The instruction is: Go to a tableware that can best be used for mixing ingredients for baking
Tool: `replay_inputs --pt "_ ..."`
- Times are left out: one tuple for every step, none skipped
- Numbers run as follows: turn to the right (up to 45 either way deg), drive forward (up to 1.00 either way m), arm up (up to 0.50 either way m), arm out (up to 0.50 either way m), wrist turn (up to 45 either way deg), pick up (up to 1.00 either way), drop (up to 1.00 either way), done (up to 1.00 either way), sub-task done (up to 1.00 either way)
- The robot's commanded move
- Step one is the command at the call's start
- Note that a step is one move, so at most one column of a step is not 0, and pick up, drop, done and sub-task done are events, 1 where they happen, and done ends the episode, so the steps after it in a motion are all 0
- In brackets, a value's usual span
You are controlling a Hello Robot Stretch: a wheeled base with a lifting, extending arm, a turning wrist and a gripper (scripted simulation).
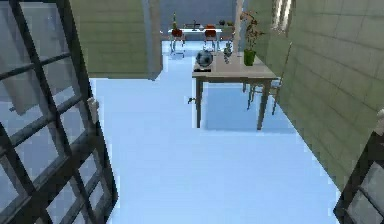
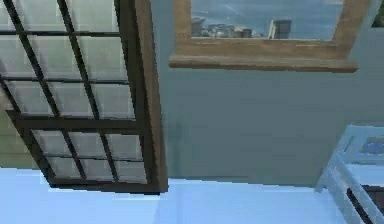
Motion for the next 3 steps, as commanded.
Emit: replay_inputs --pt "0.0 1.00 0.00 0.00 0.0 0.00 0.00 0.00 0.00" --pt "0.0 0.50 0.00 0.00 0.0 0.00 0.00 0.00 0.00" --pt "-33.0 0.00 0.00 0.00 0.0 0.00 0.00 0.00 0.00"
